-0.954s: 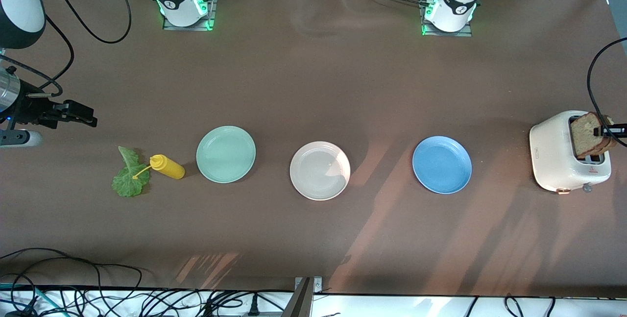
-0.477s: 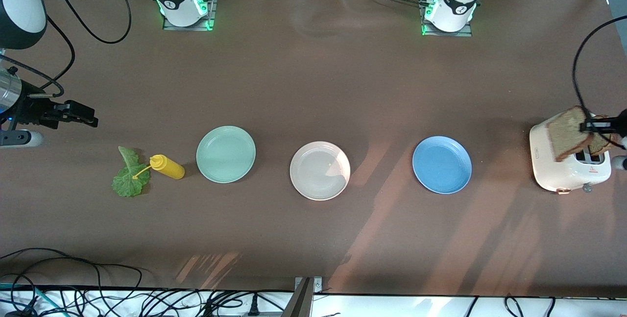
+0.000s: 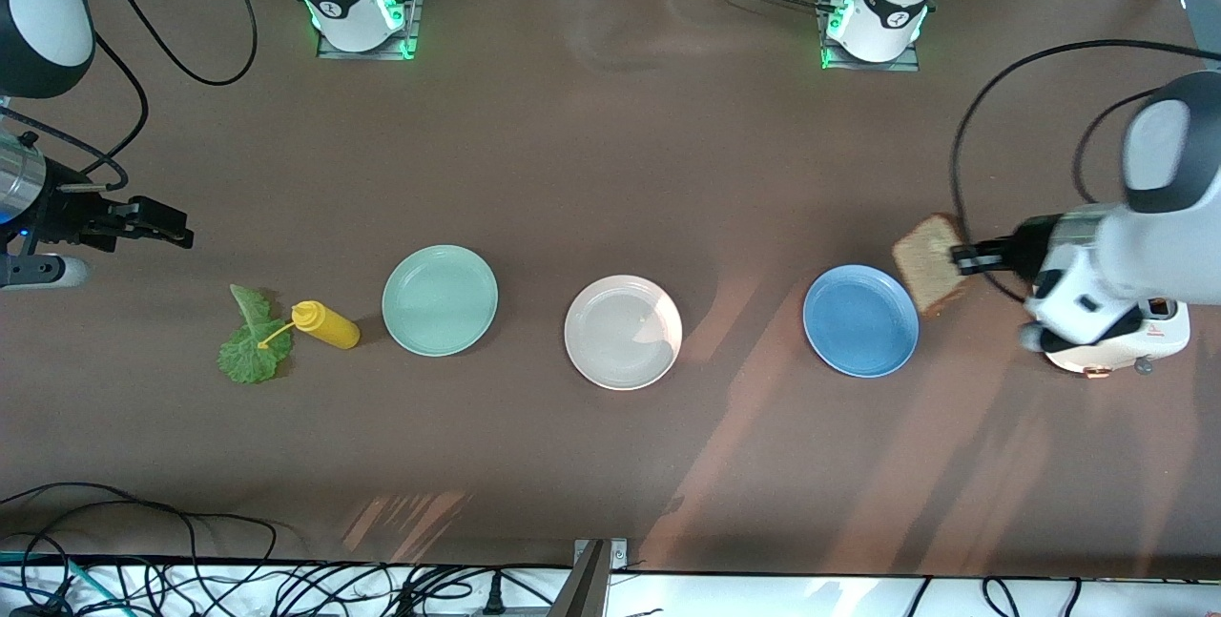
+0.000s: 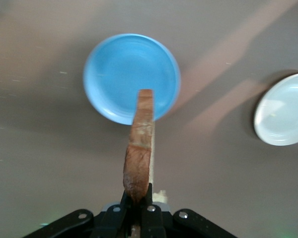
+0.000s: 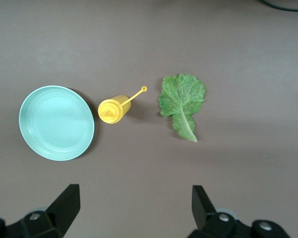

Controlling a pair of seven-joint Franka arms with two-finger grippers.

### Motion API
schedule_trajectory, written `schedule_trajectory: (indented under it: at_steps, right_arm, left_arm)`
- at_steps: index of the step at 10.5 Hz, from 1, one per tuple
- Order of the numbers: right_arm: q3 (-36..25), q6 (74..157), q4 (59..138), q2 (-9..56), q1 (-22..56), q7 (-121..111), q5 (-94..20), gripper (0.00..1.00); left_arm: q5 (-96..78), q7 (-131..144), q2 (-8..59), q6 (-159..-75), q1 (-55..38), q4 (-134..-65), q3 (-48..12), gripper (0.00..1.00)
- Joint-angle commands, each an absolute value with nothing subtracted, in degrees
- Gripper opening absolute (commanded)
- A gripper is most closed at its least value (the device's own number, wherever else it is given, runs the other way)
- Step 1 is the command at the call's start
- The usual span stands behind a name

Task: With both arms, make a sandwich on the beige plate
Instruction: 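Lift the bread slice out and carry it to the beige plate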

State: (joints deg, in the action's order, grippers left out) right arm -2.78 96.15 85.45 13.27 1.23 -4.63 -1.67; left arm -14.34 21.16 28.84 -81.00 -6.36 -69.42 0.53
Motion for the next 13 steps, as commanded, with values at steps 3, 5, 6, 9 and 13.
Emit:
schedule_trajectory:
  at_steps: [3,5,6,9,13]
  right_arm:
    - [-2.6,96.0,84.8,13.6,1.1,-4.8,-1.7,1.00]
    - [-2.6,96.1,84.7,13.7,1.1,-4.8,-1.8,1.00]
    - [-2.6,96.1,84.8,13.8,1.0,-4.9,-1.8,1.00]
    - [-2.7,96.1,84.7,14.2,0.9,-4.8,-1.8,1.00]
    - [-2.7,96.1,84.7,14.2,0.9,-4.8,-1.8,1.00]
  left_arm:
    - [-30.3,28.6,34.2,-93.7,-12.7,-69.3,1.4,0.00]
    - [-34.9,31.0,37.2,-102.6,-16.3,-69.3,1.4,0.00]
    - [-38.4,32.0,38.7,-108.0,-18.3,-69.6,1.4,0.00]
    - [-41.0,33.3,42.6,-117.9,-23.7,-70.0,1.4,0.00]
    - [-41.3,34.1,47.3,-127.8,-29.1,-70.0,1.5,0.00]
